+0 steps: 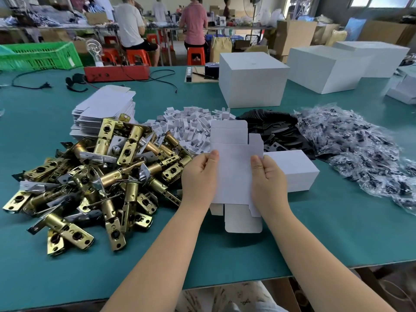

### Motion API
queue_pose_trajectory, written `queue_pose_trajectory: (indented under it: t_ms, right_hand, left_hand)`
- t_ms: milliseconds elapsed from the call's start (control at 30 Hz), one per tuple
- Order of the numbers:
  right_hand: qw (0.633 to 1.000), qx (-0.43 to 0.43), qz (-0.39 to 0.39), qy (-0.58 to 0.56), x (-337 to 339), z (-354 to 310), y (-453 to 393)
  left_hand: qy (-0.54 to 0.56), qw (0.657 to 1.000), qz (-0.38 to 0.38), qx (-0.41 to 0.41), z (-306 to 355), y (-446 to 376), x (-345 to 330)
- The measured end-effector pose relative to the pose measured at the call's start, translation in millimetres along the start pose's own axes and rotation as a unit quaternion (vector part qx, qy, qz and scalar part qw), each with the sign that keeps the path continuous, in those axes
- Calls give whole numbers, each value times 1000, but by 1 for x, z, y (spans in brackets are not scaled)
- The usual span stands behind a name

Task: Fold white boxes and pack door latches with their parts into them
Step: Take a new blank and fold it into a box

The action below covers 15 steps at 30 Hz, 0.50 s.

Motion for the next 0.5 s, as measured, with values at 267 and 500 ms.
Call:
queue_pose_trajectory:
  t_ms: [267, 500]
  right_hand:
    - [997, 4, -70, 37, -12, 1, 2]
    - [998, -8, -64, 13, -12, 6, 3]
  left_hand:
    - [36, 997, -20, 59, -8, 0, 0]
    - [-63, 997, 2, 42, -5, -1, 2]
Point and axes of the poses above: each hand's wrist, its own y-axis away from the middle knuckle, its own x-axis out of the back of the hand, z = x × y, the point moved 10 cm from there along -y, towards the middle knuckle, and after that the axes turned 1 degree about y, right-handed, at the moved point
